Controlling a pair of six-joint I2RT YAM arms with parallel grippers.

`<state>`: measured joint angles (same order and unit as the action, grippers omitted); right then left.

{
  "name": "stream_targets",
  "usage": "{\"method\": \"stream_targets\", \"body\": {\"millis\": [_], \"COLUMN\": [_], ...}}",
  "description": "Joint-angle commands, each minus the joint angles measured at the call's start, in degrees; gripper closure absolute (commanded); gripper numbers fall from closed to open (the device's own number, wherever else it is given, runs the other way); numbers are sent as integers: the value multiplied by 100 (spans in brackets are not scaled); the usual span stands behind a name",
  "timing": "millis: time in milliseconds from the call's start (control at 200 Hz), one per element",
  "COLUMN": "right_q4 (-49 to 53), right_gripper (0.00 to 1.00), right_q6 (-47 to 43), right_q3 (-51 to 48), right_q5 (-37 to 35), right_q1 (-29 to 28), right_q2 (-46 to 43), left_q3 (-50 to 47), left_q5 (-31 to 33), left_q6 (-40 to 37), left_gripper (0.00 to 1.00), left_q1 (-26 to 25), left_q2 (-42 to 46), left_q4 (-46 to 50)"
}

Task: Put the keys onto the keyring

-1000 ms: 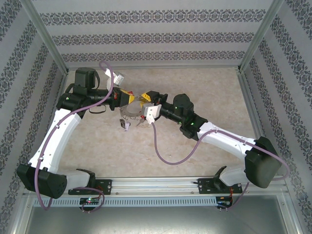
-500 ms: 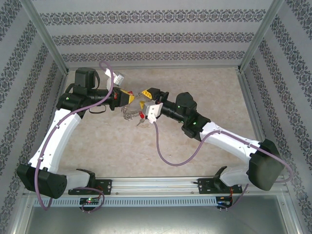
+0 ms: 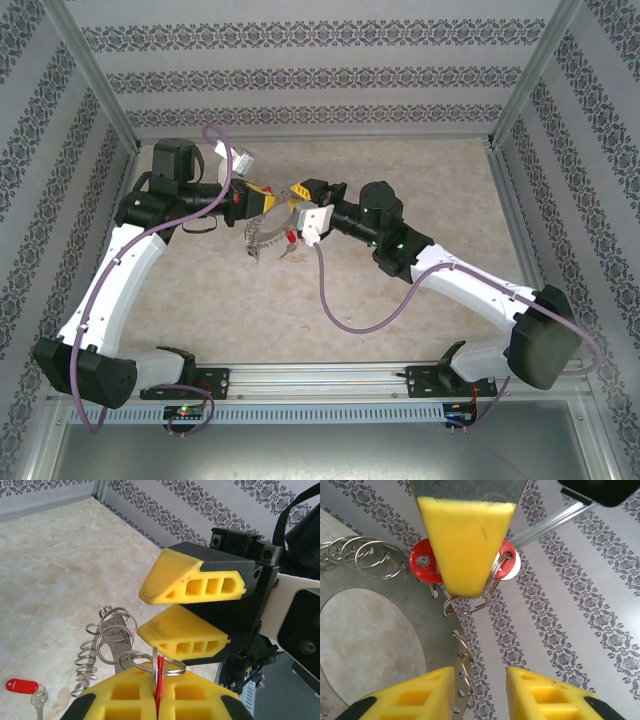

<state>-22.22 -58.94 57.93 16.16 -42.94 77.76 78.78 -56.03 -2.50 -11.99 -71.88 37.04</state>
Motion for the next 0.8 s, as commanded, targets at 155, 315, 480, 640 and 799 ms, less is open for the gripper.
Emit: {"method": "stream_targets", "body": {"millis": [155,315,480,640,799], "right_q4": [257,437,544,595,569], "right_gripper": [70,79,86,90,94], "right_q6": [-91,-171,-237,-352,-512], "right_q3": [364,415,386,359,316], "right_q5": [111,42,-9,-84,-208], "right_q1": [29,30,10,-24,-48], "right_q2": [205,219,178,148,146], "left_q3": [137,137,145,155,180], "left_q5": [-145,-153,-145,-136,-76], "left_q6": [39,42,46,50,-2], "left_gripper": [100,100,100,100,100], "left_q1": [-55,-58,-53,-55,-58], "left_q2": [148,146,144,122,105], "left_q4": [-188,-206,-211,-207,-151]}}
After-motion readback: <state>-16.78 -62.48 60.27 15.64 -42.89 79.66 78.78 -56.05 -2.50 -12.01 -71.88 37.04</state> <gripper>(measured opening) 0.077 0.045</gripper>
